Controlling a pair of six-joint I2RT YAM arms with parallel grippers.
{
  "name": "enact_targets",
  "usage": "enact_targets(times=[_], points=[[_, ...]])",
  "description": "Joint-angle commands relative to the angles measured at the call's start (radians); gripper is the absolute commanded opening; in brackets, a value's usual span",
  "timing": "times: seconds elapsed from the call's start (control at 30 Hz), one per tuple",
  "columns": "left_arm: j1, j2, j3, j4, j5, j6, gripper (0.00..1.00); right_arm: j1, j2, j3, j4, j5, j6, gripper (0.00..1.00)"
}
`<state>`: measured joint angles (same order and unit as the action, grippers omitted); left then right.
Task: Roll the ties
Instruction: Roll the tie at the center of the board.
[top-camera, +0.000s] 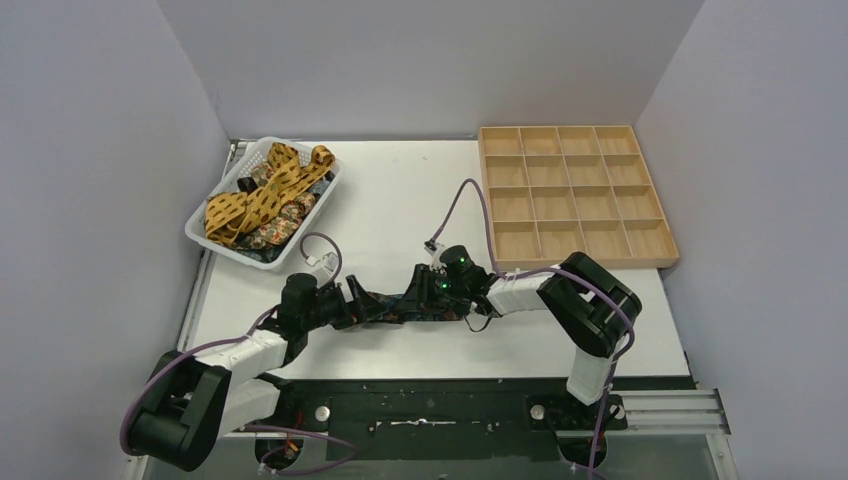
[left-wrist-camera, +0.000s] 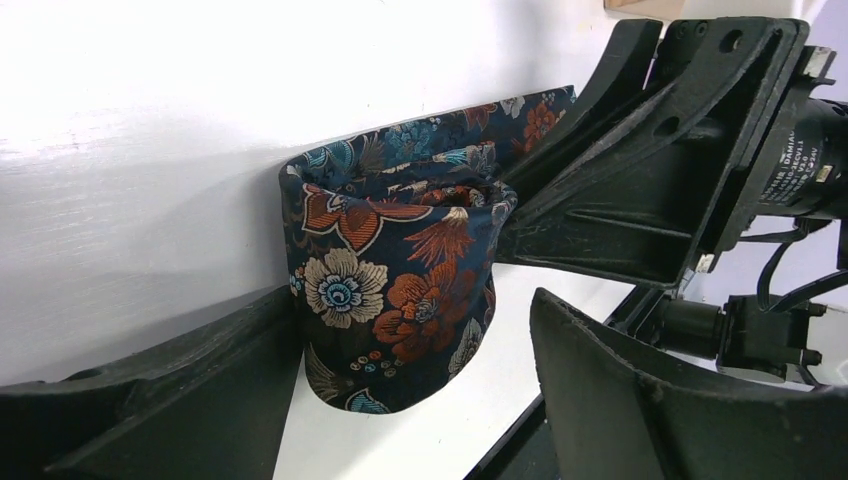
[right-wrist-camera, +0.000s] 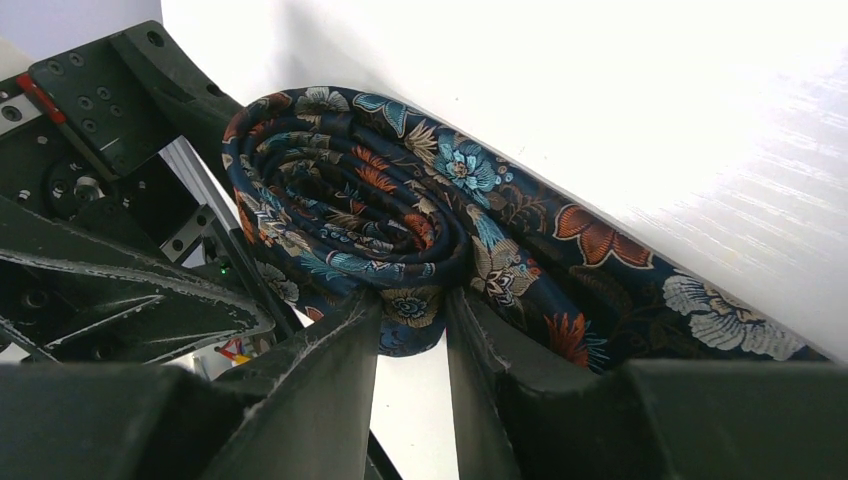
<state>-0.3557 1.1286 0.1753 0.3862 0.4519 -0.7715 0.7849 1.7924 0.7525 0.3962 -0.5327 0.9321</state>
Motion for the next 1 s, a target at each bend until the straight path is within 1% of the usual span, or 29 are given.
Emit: enact_targets(times=[0.0, 0.1, 0.27, 0.4, 0.47, 0.53, 0.63, 0.73, 0.87, 0.97], points=[[0.004, 0.003, -0.005, 0.052, 0.026, 0.023, 0.78, -0.007, 0.018, 0.030, 0.021, -0.008, 0.002, 0.31], [0.004, -0.012, -0.001, 0.009, -0.021, 0.036, 0.76, -0.008, 0.018, 0.033, 0.017, -0.010, 0.002, 0.32], [0.004, -0.015, 0.017, -0.034, -0.049, 0.062, 0.71, -0.009, 0.016, 0.034, 0.016, -0.014, 0.002, 0.32], [0.003, 0.001, 0.035, -0.038, -0.056, 0.067, 0.70, -0.009, 0.021, 0.038, 0.016, -0.018, 0.003, 0.32], [0.003, 0.005, 0.043, -0.051, -0.066, 0.071, 0.72, -0.009, 0.021, 0.038, 0.017, -0.018, 0.003, 0.33], [0.003, 0.004, 0.050, -0.085, -0.090, 0.080, 0.75, -0.010, 0.019, 0.038, 0.016, -0.019, 0.003, 0.33], [0.003, -0.009, 0.055, -0.143, -0.135, 0.089, 0.77, -0.010, 0.024, 0.039, 0.014, -0.018, 0.003, 0.33], [0.003, -0.012, 0.045, -0.134, -0.147, 0.087, 0.77, -0.010, 0.022, 0.038, 0.012, -0.015, 0.003, 0.32], [0.003, 0.033, 0.040, -0.084, -0.091, 0.092, 0.72, -0.010, 0.021, 0.037, 0.014, -0.009, 0.004, 0.33], [0.003, 0.060, 0.040, -0.061, -0.067, 0.094, 0.64, -0.010, 0.024, 0.038, 0.017, -0.008, 0.007, 0.33]])
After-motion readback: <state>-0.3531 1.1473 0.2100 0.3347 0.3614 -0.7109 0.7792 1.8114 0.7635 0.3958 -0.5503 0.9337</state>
